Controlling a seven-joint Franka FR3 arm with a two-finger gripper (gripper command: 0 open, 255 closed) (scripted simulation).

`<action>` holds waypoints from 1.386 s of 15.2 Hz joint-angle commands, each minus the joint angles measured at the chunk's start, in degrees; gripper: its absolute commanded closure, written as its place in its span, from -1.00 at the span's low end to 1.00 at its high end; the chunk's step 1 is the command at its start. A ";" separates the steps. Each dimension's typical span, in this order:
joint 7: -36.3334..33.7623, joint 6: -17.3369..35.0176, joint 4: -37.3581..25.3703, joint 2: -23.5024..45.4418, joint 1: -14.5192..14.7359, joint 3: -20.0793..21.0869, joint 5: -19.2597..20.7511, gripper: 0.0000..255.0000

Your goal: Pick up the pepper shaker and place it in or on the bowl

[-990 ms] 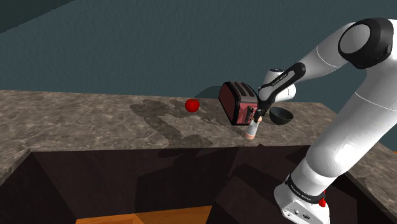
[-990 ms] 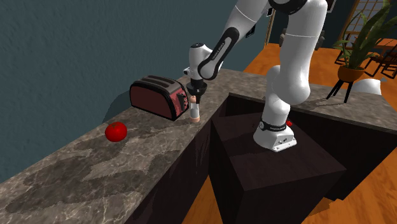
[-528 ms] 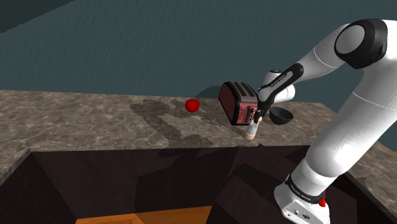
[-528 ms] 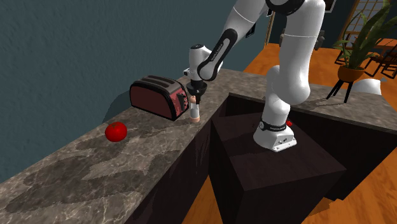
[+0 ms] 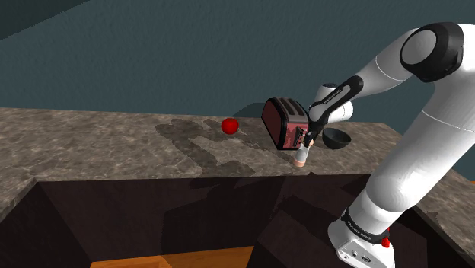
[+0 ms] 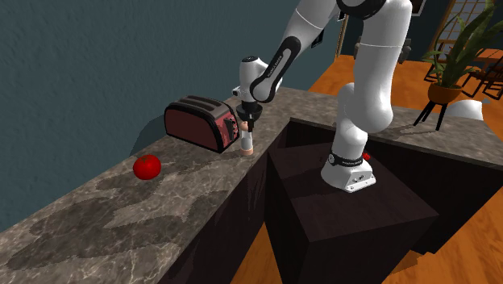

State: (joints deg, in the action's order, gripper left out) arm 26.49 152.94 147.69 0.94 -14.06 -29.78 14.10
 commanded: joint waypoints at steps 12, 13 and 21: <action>-1.75 -8.57 -1.41 -7.46 -0.17 0.38 3.36 1.00; -1.85 -9.50 -1.64 -8.21 -0.21 0.49 3.58 1.00; -2.20 -16.90 -3.90 -13.53 -0.45 1.52 4.65 1.00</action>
State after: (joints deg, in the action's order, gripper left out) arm 24.27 137.01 144.00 -11.83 -14.42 -28.37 18.57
